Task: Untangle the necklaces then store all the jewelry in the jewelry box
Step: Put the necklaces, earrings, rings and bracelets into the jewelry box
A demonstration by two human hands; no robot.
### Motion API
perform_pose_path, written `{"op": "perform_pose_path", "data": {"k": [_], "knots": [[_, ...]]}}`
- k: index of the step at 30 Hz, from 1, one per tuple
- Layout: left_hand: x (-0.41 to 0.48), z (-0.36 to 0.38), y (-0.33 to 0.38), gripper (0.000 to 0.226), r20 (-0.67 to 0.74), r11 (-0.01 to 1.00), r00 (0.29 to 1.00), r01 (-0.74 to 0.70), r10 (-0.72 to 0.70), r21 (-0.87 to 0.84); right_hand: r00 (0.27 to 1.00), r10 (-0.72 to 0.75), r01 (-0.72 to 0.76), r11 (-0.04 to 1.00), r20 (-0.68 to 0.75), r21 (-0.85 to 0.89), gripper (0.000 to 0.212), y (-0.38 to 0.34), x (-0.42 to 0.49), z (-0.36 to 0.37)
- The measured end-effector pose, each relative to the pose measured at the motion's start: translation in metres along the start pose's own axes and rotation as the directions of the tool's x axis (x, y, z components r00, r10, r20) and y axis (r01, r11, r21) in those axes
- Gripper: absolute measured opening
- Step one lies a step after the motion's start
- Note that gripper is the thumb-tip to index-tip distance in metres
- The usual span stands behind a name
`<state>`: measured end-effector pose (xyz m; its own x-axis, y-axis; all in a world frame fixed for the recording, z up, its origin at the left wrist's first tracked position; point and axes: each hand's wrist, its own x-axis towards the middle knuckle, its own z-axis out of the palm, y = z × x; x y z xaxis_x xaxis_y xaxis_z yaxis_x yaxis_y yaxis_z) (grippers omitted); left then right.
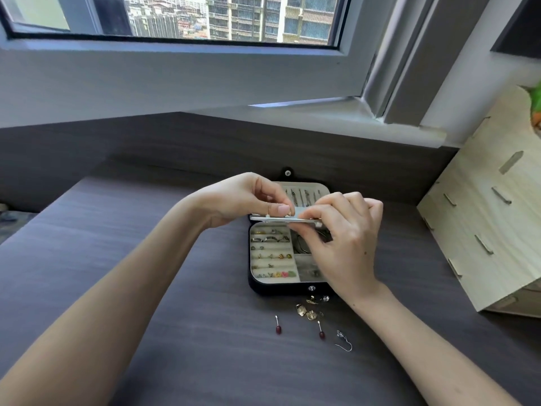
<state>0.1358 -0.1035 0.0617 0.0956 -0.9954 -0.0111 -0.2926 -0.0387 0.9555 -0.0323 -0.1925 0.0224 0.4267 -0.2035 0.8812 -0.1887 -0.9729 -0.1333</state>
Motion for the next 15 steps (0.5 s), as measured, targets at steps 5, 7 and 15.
{"op": "perform_pose_path", "data": {"k": [5, 7, 15], "knots": [[0.0008, -0.0006, -0.0009, 0.006, -0.002, 1.0, 1.0, -0.007, 0.006, -0.019, 1.0, 0.002, -0.002, 1.0, 0.003, 0.001, 0.022, -0.0004, 0.0007, -0.0004], [0.0013, -0.0008, -0.0013, 0.012, 0.004, 1.0, 1.0, -0.008, 0.008, -0.012, 1.0, 0.003, -0.003, 1.0, 0.006, 0.002, 0.02, -0.0006, 0.0008, -0.0005], [0.0007, 0.0, -0.0016, 0.011, -0.004, 1.0, 1.0, -0.017, 0.017, -0.018, 1.0, 0.009, -0.009, 1.0, 0.014, -0.002, 0.018, -0.0006, 0.0003, -0.0012]]}}
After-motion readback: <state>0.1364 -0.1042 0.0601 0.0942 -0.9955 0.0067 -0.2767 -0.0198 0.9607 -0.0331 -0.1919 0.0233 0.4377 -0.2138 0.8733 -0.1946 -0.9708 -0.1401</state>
